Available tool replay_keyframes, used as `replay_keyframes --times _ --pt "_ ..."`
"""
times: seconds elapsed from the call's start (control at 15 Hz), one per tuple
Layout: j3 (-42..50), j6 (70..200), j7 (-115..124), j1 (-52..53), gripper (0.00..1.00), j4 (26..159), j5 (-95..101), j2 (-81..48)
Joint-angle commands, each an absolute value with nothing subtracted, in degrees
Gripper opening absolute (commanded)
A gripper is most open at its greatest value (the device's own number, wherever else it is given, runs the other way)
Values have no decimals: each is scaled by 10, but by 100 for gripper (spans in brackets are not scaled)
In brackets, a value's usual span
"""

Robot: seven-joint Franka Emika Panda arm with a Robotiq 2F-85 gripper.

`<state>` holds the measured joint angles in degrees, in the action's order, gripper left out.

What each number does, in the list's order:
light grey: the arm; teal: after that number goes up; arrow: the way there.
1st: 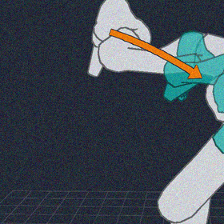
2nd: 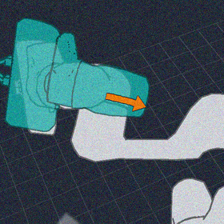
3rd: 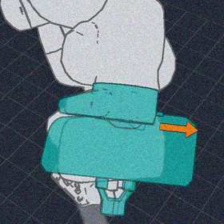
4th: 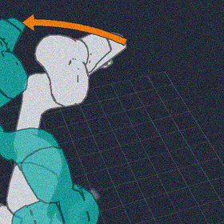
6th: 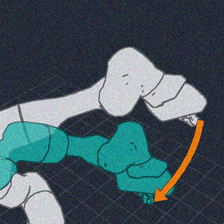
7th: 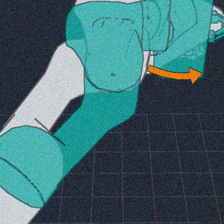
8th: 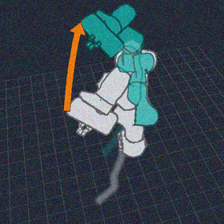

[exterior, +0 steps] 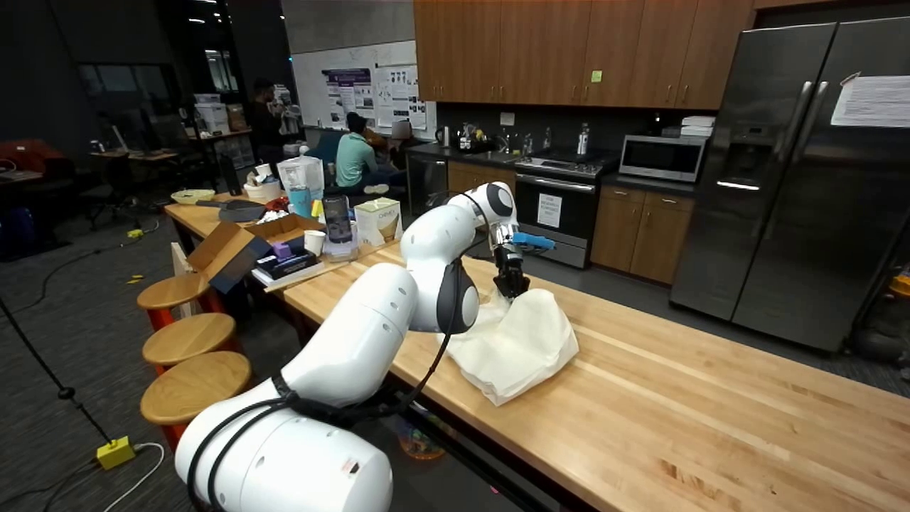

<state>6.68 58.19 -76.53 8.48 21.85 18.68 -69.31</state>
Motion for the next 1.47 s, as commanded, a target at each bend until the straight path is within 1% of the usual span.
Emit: replay_keyframes --times 0.0,0.53,0.87,0.93,1.0,1.07,1.27,1.4 --pt "40 569 -672 56 1 247 120 -667" --pt "-18 603 -474 6 1 234 -51 -672" --pt "-62 665 -377 -11 1 213 -154 -676" --pt "-89 681 -356 -15 1 187 -153 -688" --pt "-95 719 -344 -13 1 210 -157 -671" --pt "-101 751 -333 -8 1 206 -154 -669" --pt "-87 839 -324 22 1 204 -113 -650" --pt "-68 867 -317 46 1 203 -73 -638"
